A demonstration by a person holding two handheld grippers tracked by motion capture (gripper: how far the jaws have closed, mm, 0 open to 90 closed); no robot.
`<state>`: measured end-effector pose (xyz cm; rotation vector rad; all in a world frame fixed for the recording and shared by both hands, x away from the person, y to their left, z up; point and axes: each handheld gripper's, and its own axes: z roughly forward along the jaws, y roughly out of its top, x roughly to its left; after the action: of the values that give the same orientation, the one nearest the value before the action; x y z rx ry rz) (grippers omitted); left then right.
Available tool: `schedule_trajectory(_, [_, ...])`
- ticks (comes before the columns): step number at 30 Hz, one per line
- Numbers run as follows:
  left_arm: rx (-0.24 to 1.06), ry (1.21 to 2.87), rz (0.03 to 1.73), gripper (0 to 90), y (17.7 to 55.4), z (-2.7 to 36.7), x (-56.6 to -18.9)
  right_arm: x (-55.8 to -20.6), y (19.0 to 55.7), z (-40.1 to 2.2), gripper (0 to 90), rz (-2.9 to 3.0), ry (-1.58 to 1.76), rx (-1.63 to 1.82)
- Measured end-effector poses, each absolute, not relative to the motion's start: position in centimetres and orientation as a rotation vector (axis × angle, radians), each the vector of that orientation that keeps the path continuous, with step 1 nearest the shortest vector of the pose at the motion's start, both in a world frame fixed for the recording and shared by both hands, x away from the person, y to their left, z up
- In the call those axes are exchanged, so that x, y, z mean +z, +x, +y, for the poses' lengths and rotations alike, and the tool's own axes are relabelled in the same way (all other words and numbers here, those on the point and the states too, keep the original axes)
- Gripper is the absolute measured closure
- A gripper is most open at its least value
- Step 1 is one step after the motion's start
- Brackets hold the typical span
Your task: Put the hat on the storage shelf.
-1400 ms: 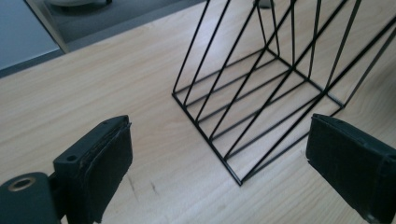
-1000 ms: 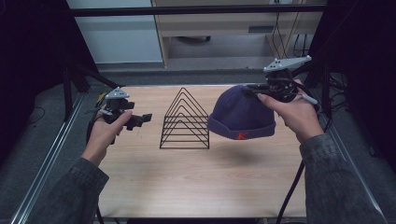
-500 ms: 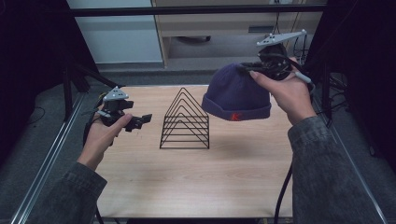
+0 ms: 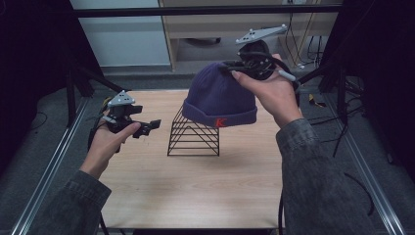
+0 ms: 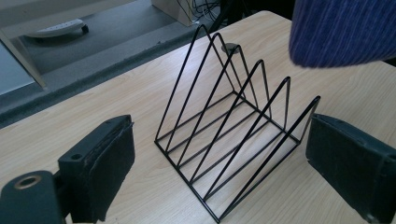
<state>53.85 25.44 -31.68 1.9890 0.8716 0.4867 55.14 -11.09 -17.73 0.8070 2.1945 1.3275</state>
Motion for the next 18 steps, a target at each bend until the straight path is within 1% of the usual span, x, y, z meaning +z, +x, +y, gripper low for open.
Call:
schedule_trajectory(10, [0.473, 1.999, 0.818, 8.2, 53.8, 24.3, -30.9, -17.3, 55.5, -8.5, 79.3, 2.190, 0.772, 1.360])
schedule_trajectory(18, [0.445, 2.004, 0.764, 7.7, 53.9, 22.5, -30.1, -17.3, 55.8, -7.0, 79.2, 2.199, 0.769, 1.375])
